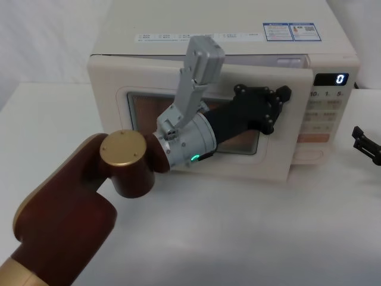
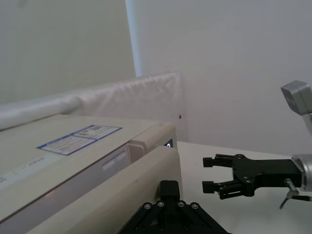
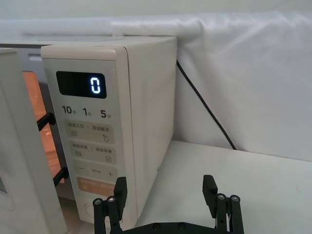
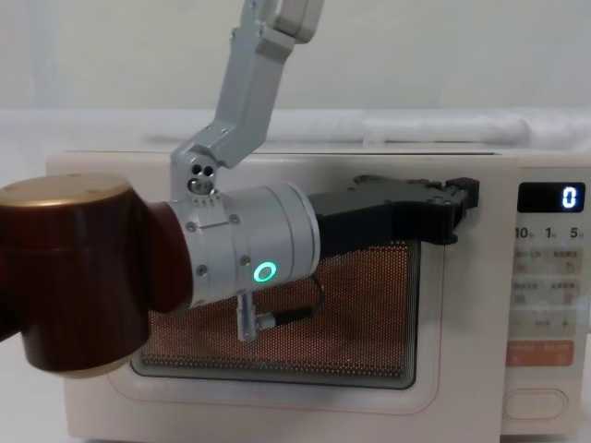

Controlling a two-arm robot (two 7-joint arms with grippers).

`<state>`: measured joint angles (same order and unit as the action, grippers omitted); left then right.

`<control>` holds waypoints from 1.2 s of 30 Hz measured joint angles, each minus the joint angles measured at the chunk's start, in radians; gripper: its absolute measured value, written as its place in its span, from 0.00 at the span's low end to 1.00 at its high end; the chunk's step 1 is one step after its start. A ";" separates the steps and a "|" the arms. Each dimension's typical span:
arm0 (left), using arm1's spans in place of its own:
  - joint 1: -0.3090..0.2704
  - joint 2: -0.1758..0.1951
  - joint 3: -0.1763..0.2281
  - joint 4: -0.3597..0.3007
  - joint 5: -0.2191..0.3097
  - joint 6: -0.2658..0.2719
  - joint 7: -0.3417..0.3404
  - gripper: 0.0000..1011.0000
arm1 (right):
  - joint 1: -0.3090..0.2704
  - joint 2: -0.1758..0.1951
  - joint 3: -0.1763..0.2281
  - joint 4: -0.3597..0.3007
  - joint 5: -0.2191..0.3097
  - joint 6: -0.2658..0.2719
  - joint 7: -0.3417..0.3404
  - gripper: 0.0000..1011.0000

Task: Press the button to open the microwave door with one hand; close the microwave door with the other hand.

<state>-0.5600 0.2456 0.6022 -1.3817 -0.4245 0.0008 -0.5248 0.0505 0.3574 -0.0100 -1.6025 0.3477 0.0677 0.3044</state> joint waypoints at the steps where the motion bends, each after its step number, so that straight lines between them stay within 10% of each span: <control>1: 0.000 0.000 0.000 0.000 0.000 0.000 0.000 0.00 | 0.000 0.000 0.000 0.000 0.000 0.000 0.000 0.99; 36: 0.013 -0.070 -0.075 0.029 0.163 0.000 0.149 0.00 | 0.000 0.000 0.000 0.000 0.000 0.000 0.000 0.99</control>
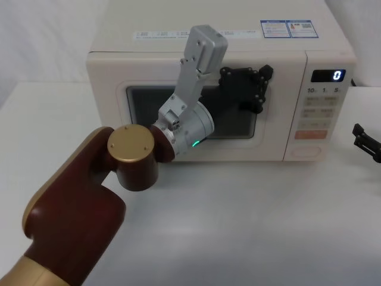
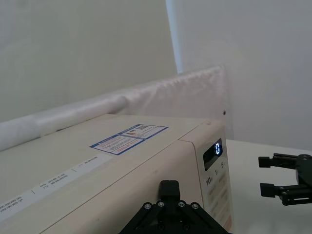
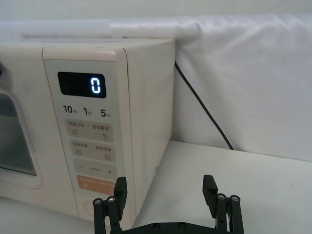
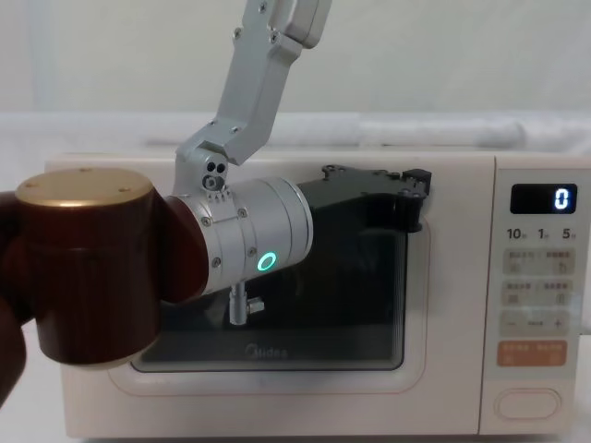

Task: Press the button to open the microwave door with one hand; close the microwave door with the other hand.

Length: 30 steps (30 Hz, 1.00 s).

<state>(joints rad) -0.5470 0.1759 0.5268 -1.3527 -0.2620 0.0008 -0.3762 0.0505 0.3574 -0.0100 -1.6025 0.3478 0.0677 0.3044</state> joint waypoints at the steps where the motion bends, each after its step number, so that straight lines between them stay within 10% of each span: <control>1: 0.003 -0.004 -0.005 -0.001 0.001 0.002 0.002 0.00 | 0.000 0.000 0.000 0.000 0.000 0.000 0.000 0.99; 17: 0.094 0.017 -0.040 -0.117 -0.023 0.022 0.004 0.00 | 0.000 0.000 0.000 0.000 0.000 0.000 0.000 0.99; 30: 0.291 0.056 -0.121 -0.278 -0.027 0.031 0.107 0.00 | 0.000 0.000 0.000 0.000 0.000 0.000 0.000 0.99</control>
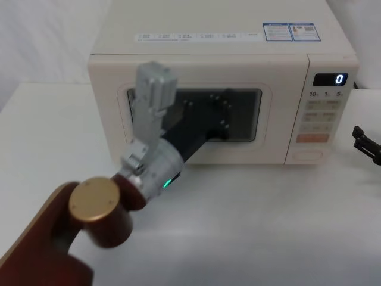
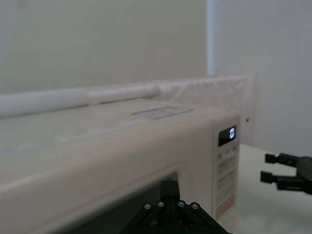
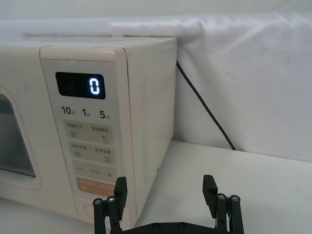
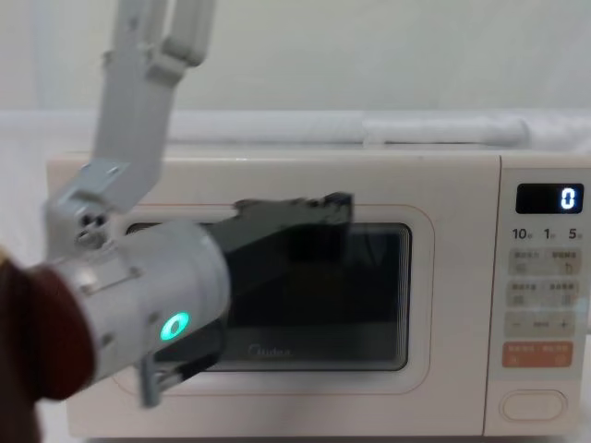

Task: Press the button to open the microwave door with one hand; close the microwave door with the other hand.

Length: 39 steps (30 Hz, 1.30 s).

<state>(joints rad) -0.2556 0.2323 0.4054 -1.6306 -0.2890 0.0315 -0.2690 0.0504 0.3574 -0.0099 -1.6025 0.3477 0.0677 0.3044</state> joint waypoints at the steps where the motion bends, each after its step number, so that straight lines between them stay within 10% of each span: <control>1: 0.011 0.003 -0.006 -0.007 0.001 0.000 0.006 0.00 | 0.000 0.000 0.000 0.000 0.000 0.000 0.000 0.99; 24: 0.324 0.014 -0.294 -0.188 0.114 -0.096 0.267 0.00 | 0.000 0.000 0.000 0.000 0.000 0.000 0.000 0.99; 39: 0.409 -0.051 -0.418 -0.114 0.126 -0.214 0.335 0.00 | 0.000 0.000 0.000 0.000 0.000 0.000 0.000 0.99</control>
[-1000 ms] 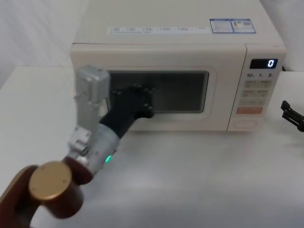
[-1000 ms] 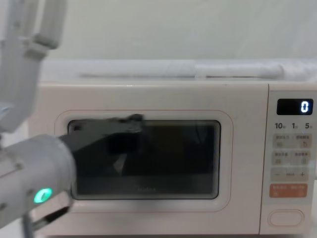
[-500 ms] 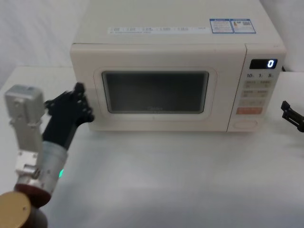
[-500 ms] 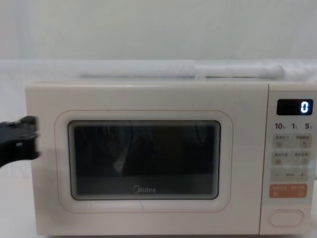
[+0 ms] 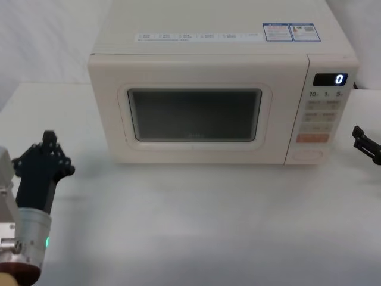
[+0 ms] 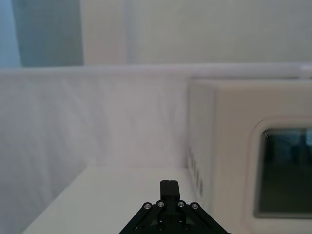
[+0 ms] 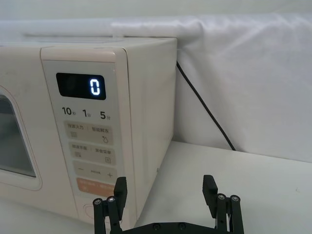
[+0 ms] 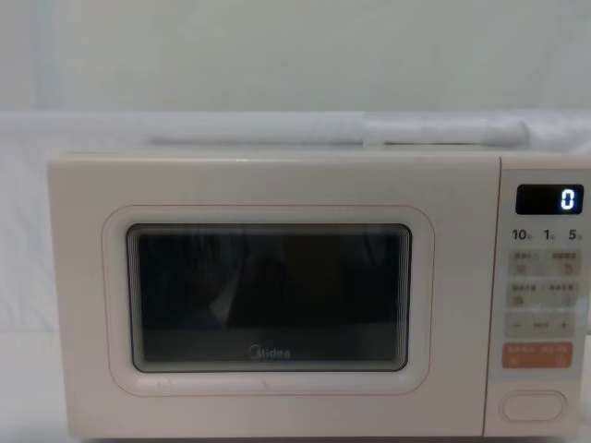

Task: Press the button to open the microwave door with one hand; close the microwave door with the other hand.

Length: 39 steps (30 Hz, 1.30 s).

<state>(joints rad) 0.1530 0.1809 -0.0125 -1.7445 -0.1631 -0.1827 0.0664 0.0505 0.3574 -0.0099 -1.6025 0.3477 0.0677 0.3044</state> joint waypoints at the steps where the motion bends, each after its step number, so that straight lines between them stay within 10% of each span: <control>1: 0.001 -0.003 -0.003 0.005 -0.001 -0.003 0.000 0.00 | 0.000 0.000 0.000 0.000 0.000 0.000 0.000 0.99; 39: -0.042 -0.062 -0.016 0.080 0.037 0.177 -0.096 0.00 | 0.000 0.000 0.000 0.000 0.000 0.000 0.000 0.99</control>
<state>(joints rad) 0.1114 0.1193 -0.0284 -1.6649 -0.1264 -0.0062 -0.0292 0.0504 0.3574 -0.0099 -1.6025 0.3477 0.0677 0.3044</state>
